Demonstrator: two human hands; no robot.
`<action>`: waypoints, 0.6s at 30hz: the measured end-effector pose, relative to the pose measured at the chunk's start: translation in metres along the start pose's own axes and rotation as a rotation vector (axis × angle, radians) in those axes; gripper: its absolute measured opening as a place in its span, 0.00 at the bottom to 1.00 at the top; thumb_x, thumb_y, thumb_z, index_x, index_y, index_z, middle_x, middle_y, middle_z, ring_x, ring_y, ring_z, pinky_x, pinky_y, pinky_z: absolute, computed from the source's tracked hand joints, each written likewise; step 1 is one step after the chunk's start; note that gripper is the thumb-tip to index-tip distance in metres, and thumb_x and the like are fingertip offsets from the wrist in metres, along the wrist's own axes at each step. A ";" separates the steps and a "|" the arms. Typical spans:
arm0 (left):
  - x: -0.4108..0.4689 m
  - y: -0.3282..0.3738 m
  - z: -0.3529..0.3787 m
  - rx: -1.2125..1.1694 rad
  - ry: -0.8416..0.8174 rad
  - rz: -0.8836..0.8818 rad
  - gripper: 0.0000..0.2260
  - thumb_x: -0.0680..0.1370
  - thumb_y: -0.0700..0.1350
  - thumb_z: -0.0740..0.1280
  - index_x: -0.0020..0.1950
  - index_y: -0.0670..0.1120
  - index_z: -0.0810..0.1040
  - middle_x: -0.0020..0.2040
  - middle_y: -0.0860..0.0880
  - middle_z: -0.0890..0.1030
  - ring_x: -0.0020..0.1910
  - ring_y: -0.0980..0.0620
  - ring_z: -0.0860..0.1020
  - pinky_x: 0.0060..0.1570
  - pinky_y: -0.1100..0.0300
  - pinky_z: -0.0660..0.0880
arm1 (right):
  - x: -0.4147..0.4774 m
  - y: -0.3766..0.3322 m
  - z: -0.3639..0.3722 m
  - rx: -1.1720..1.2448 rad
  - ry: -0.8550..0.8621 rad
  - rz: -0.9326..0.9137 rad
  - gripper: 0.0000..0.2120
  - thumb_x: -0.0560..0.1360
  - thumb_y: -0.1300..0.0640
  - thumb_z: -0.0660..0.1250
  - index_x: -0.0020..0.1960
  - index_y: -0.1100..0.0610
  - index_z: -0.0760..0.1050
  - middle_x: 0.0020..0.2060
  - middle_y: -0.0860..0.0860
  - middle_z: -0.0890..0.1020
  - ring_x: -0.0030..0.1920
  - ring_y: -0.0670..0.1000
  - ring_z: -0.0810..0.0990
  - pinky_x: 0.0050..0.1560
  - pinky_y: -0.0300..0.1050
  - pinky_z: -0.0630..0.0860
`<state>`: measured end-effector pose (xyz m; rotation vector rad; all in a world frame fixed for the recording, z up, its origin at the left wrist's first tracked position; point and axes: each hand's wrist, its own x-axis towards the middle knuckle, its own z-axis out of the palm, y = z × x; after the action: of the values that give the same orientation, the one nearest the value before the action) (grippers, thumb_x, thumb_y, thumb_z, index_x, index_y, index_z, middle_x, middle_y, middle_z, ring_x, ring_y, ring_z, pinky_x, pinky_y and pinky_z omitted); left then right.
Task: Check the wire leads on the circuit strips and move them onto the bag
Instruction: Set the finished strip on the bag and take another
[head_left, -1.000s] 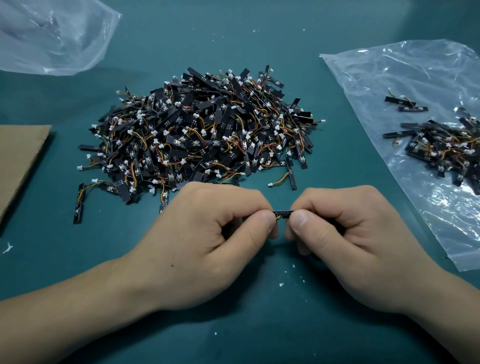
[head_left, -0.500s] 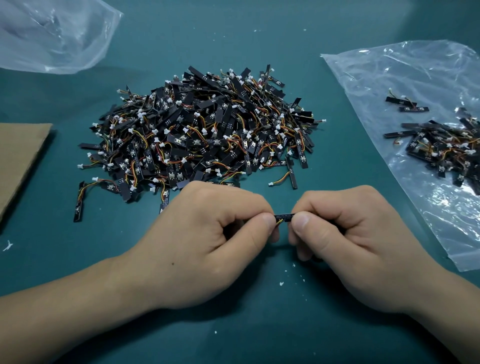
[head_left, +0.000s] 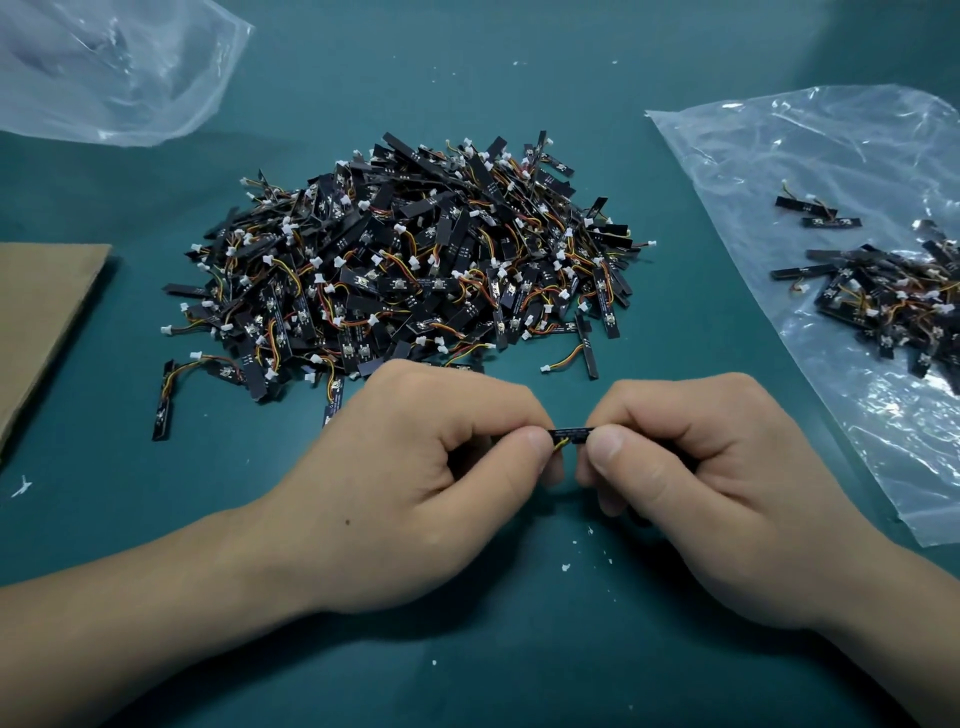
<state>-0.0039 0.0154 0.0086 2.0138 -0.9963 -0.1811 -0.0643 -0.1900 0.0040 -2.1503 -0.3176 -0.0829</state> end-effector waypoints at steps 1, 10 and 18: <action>-0.001 0.001 0.001 0.018 0.004 -0.002 0.12 0.80 0.46 0.63 0.39 0.47 0.82 0.31 0.51 0.79 0.33 0.53 0.77 0.35 0.55 0.73 | 0.000 0.000 0.000 -0.001 -0.005 -0.002 0.14 0.77 0.50 0.60 0.35 0.52 0.76 0.25 0.51 0.74 0.26 0.48 0.71 0.28 0.46 0.69; -0.001 0.009 0.002 0.081 -0.015 -0.009 0.11 0.76 0.44 0.65 0.36 0.44 0.82 0.30 0.52 0.78 0.31 0.50 0.75 0.34 0.54 0.73 | -0.001 0.000 -0.001 -0.005 -0.034 -0.001 0.15 0.77 0.50 0.60 0.34 0.53 0.74 0.25 0.52 0.72 0.26 0.51 0.70 0.28 0.51 0.68; 0.000 0.008 0.001 0.093 -0.025 0.014 0.10 0.76 0.42 0.65 0.37 0.44 0.81 0.31 0.50 0.77 0.31 0.47 0.75 0.33 0.51 0.74 | 0.000 -0.001 -0.001 -0.031 -0.048 -0.046 0.15 0.77 0.51 0.59 0.34 0.54 0.73 0.25 0.49 0.69 0.26 0.48 0.67 0.27 0.43 0.65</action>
<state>-0.0090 0.0128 0.0142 2.0929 -1.0519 -0.1554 -0.0641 -0.1904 0.0052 -2.1789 -0.3965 -0.0626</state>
